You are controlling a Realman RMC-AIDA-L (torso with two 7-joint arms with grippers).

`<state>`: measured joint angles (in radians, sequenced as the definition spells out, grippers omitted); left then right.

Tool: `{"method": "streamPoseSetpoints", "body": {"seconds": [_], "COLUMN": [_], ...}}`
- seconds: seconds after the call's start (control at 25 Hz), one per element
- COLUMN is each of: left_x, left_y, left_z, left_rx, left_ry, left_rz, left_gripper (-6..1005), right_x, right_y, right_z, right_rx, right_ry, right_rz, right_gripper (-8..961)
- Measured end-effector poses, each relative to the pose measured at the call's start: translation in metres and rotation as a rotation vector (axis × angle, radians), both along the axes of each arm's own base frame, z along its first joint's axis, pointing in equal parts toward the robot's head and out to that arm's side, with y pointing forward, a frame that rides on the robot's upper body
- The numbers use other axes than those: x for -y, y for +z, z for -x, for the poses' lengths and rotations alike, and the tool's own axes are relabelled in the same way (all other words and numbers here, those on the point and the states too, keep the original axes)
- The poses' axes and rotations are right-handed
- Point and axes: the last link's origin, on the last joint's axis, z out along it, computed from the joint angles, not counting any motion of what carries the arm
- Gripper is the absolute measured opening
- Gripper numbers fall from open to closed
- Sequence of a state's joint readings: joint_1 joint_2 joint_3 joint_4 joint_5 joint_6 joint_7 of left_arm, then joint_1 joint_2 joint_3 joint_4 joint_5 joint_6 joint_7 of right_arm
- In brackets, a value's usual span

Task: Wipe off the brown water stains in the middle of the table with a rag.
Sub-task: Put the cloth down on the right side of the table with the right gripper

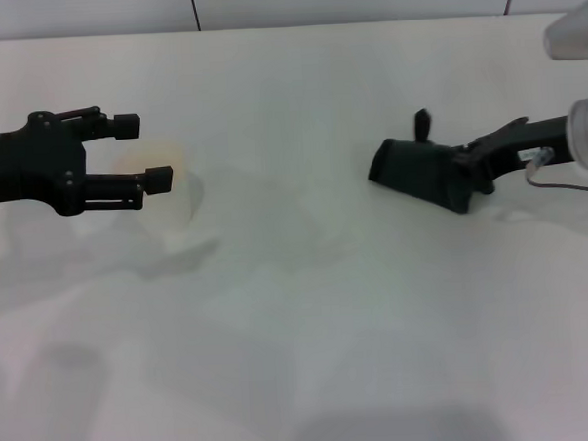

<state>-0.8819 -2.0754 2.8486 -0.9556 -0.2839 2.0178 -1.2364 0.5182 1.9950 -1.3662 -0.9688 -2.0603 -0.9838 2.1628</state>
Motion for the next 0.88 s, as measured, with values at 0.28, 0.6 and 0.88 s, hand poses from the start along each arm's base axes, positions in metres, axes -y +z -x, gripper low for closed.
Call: {"method": "streamPoseSetpoints", "body": {"seconds": [0.28, 0.6, 0.88], "left_x": [0.000, 0.000, 0.000], "left_y": [0.000, 0.000, 0.000], "left_z": [0.000, 0.000, 0.000], "left_rx": [0.003, 0.005, 0.005], "left_ry": [-0.001, -0.002, -0.002], "left_rz": [-0.006, -0.009, -0.009], "left_gripper": [892, 892, 892], "right_x": [-0.001, 0.006, 0.009], "right_y": [0.016, 0.023, 0.025], "right_z": [-0.016, -0.030, -0.033], "right_rx": [0.018, 0.033, 0.036], "right_ry": [-0.030, -0.053, -0.058], "right_rz": [-0.026, -0.022, -0.012], "right_gripper": [86, 86, 86]}}
